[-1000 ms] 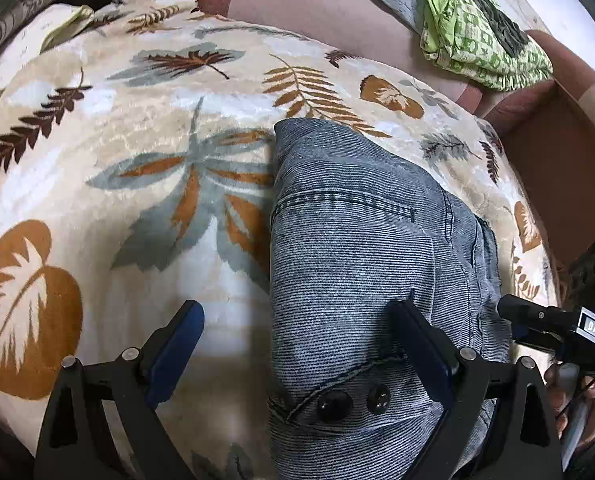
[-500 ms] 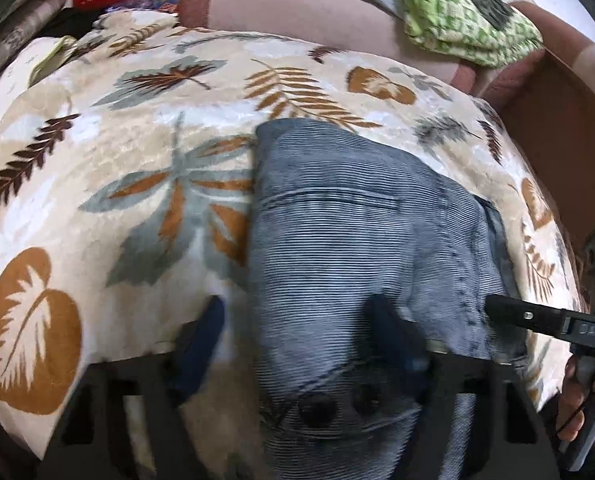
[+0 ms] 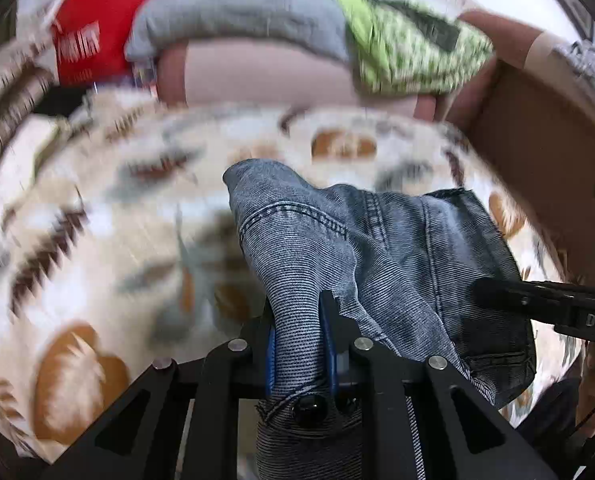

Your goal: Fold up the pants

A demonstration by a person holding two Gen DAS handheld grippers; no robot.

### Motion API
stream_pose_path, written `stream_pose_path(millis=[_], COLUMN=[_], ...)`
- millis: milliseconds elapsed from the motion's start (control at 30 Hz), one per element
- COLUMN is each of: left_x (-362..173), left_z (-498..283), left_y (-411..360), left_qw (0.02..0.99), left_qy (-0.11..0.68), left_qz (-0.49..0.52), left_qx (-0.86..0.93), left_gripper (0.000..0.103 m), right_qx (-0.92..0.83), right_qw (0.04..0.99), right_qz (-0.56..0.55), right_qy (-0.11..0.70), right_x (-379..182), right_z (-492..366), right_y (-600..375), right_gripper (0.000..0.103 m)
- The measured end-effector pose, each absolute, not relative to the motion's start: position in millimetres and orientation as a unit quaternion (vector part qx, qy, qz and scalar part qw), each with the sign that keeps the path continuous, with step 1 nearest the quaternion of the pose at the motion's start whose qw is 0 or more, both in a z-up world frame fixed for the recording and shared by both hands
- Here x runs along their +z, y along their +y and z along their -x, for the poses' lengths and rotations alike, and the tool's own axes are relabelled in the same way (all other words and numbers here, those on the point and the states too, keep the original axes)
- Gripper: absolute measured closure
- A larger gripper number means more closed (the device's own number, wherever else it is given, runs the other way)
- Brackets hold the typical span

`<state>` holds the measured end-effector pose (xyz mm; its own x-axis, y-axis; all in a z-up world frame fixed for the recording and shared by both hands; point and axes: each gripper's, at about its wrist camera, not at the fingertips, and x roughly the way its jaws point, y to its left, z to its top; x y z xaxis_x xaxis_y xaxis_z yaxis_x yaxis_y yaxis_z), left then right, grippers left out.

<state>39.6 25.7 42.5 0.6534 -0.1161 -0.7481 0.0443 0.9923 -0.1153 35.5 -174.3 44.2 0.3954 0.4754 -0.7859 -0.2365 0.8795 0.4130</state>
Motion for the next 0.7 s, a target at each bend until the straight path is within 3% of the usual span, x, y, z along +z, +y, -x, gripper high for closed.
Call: stream_pose_path(millis=[167, 300, 367, 400, 467, 500, 600, 700], left_x=[82.1, 61.2, 19.8, -1.9, -24.7, -19.7, 6.6, 26.4], left_z=[-57.1, -86.5, -106.3, -110.3, -101.3, -91.1, -68.7, -48.6], left_y=[58.4, 81.6, 87.6, 90.1, 98.7, 102.9, 101.8, 90.2], left_qw=[0.931, 0.924, 0.907, 0.893, 0.881, 0.889, 0.900, 0.918], left_qy=[0.362, 0.379, 0.420, 0.449, 0.472, 0.457, 0.432, 0.395], left_qz=[0.036, 0.045, 0.022, 0.010, 0.024, 0.033, 0.034, 0.030], left_qx=[-0.026, -0.013, 0.004, 0.019, 0.020, 0.030, 0.043, 0.033], left_gripper=[0.083, 0.077, 0.063, 0.050, 0.045, 0.041, 0.036, 0.021], right_qx=[0.236, 0.235, 0.227, 0.213, 0.160, 0.155, 0.155, 0.184], right_qw=[0.849, 0.851, 0.846, 0.837, 0.808, 0.808, 0.826, 0.850], right_qz=[-0.124, -0.135, -0.121, -0.106, -0.079, -0.088, -0.106, -0.105], right_qy=[0.456, 0.451, 0.468, 0.493, 0.562, 0.562, 0.531, 0.483], right_x=[80.1, 72.0, 39.2, 16.7, -30.3, -35.8, -18.0, 24.1], right_z=[-56.3, -90.5, -108.2, -115.5, -125.6, -123.4, -105.4, -85.4], right_y=[-152.6, -139.6, -130.8, -126.7, -123.7, -128.9, -143.2, -142.2], right_gripper=[0.085, 0.085, 0.080, 0.075, 0.059, 0.058, 0.057, 0.050])
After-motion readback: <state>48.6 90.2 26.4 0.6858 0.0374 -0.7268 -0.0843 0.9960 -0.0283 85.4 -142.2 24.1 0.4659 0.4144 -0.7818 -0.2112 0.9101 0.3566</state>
